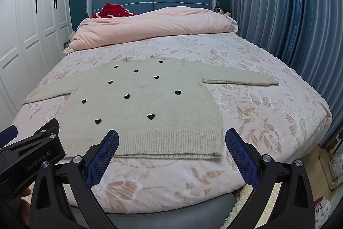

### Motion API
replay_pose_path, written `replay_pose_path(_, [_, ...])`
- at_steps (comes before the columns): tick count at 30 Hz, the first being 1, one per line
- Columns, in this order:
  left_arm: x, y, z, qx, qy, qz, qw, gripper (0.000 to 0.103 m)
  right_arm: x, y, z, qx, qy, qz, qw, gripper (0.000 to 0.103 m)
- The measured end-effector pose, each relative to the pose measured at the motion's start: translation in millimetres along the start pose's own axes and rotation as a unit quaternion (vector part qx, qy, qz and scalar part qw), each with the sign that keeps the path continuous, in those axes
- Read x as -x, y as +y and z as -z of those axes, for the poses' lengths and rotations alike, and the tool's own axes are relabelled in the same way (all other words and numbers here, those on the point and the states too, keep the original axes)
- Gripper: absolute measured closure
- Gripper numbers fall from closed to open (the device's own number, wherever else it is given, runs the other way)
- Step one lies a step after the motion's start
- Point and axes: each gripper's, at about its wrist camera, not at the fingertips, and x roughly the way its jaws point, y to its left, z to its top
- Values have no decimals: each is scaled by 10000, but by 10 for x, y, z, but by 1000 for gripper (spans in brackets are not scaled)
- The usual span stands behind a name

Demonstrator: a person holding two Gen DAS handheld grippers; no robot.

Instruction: Fold small clothes

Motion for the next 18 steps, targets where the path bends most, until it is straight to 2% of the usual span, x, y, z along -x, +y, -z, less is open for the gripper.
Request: replay_pose_path(18, [85, -18, -19, 4, -75, -44, 10000, 6, 66, -32, -37, -21, -60, 5, 10000, 5])
